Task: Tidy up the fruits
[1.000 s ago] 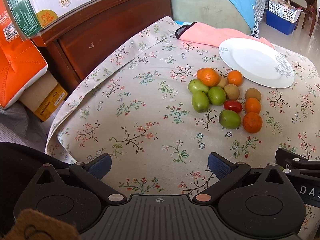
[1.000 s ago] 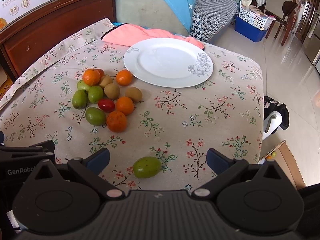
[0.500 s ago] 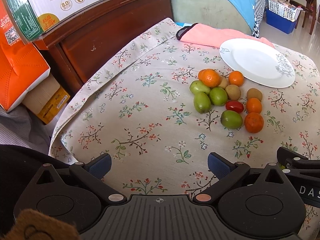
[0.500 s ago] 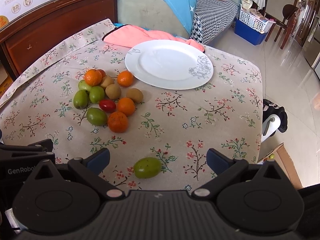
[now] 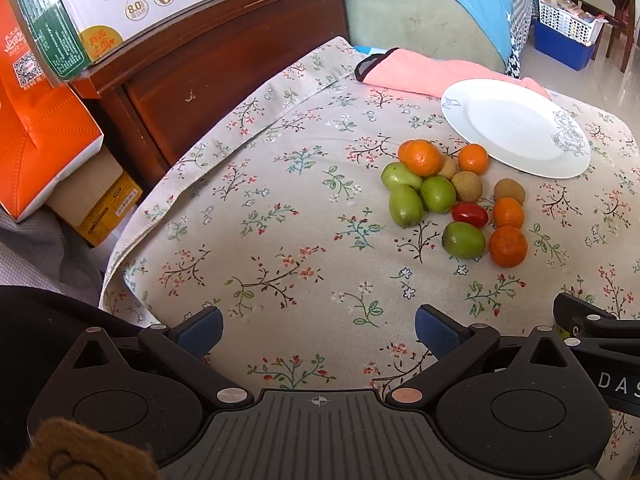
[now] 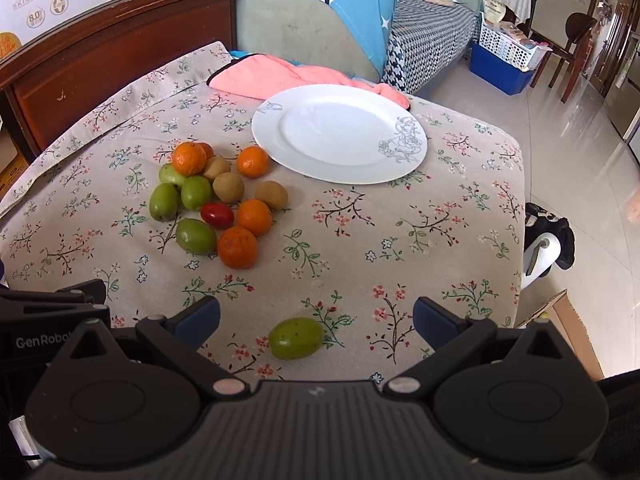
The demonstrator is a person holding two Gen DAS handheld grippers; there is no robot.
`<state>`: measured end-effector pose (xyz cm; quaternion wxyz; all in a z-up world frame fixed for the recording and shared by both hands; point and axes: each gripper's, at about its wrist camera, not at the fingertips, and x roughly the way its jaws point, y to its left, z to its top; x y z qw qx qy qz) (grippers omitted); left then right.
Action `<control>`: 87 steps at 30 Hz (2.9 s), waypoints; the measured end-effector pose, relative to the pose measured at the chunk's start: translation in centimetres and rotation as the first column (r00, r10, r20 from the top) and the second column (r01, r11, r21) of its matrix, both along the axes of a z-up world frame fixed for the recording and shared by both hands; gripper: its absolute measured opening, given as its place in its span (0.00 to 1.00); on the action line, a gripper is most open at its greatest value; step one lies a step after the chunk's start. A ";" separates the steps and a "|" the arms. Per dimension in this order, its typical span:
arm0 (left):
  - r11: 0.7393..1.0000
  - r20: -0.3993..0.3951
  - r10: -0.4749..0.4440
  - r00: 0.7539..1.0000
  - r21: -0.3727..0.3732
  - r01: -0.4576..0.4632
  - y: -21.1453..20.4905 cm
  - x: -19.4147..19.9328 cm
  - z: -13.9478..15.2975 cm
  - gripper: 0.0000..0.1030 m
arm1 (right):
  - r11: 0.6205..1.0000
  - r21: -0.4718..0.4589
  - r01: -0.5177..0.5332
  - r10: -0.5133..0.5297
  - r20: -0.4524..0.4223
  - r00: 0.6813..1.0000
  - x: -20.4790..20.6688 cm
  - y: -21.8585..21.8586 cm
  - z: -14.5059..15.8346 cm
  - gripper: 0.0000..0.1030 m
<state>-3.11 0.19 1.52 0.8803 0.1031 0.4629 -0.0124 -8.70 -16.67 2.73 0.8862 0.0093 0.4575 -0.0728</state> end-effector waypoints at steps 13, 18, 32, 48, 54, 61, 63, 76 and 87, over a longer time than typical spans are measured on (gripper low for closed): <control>1.000 0.005 0.007 1.000 -0.005 -0.007 0.1 -0.1 0.1 0.99 | 1.000 -0.001 -0.003 0.003 0.012 1.000 -0.1 0.1 0.1 0.99; 1.000 0.004 0.008 1.000 -0.003 -0.008 0.1 -0.2 -0.1 0.99 | 1.000 -0.005 -0.003 0.003 0.010 1.000 -0.1 0.2 0.0 0.99; 1.000 -0.008 0.017 1.000 -0.020 -0.017 0.1 0.1 -0.7 0.99 | 1.000 0.005 0.003 -0.003 0.009 1.000 0.0 0.2 -0.4 0.99; 1.000 0.017 0.020 1.000 -0.018 -0.019 0.3 -0.3 -0.1 0.99 | 1.000 -0.002 0.007 -0.007 0.077 0.997 -0.7 0.4 -0.3 0.99; 0.999 0.023 0.002 1.000 -0.035 -0.002 0.1 -0.3 0.0 0.99 | 1.000 0.031 0.004 -0.007 0.080 0.997 -0.8 -0.3 -0.2 0.99; 0.998 0.025 -0.052 0.998 -0.046 0.053 -0.7 -0.4 0.0 1.00 | 0.998 0.059 0.015 -0.021 0.104 0.994 -1.2 -1.3 0.0 0.99; 0.996 0.026 -0.069 0.997 -0.049 0.070 -1.0 -0.2 0.1 1.00 | 0.997 0.068 0.020 -0.027 0.110 0.994 -1.3 -1.7 0.1 0.99; 0.992 0.088 -0.083 0.993 -0.086 0.091 0.2 1.6 1.5 1.00 | 0.989 0.142 0.026 -0.044 0.122 0.992 -2.9 -4.5 -0.3 0.99; 0.986 0.094 -0.116 0.989 -0.113 0.126 -0.2 2.7 1.1 0.99 | 0.977 0.212 -0.024 0.013 0.055 0.998 -3.4 -4.2 -2.5 0.84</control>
